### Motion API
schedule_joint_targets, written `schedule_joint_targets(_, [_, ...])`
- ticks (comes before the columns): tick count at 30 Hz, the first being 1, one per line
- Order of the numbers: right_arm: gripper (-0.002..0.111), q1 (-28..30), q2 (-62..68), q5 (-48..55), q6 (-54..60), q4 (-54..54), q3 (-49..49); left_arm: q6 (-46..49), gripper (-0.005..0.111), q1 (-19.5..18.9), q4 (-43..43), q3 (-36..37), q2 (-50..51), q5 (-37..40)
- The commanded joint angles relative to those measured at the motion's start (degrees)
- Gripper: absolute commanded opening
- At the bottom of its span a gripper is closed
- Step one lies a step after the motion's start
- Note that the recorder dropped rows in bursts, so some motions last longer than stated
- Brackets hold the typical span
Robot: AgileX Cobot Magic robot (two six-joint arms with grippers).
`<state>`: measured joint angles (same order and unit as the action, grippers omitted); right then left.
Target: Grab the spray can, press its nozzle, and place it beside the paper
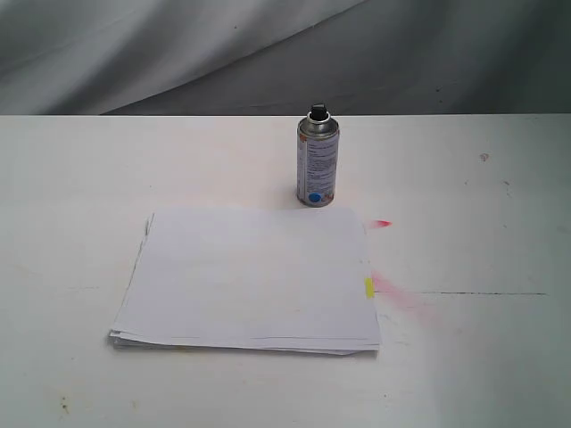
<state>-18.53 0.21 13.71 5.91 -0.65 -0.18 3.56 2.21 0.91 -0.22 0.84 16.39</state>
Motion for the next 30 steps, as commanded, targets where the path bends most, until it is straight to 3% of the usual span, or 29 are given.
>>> schedule_joint_targets(1, [0.0, 0.36, -0.21, 0.2, -0.34, 0.25, 0.18, -0.15, 0.0, -0.12, 0.02, 0.22, -0.26, -0.73])
schedule_joint_targets(25, [0.0, 0.36, -0.21, 0.28, -0.34, 0.23, 0.18, -0.15, 0.0, -0.12, 0.02, 0.22, -0.26, -0.73])
schedule_joint_targets(30, [0.0, 0.36, -0.21, 4.44, -0.34, 0.65, -2.82, -0.15, 0.0, -0.12, 0.02, 0.22, -0.26, -0.73])
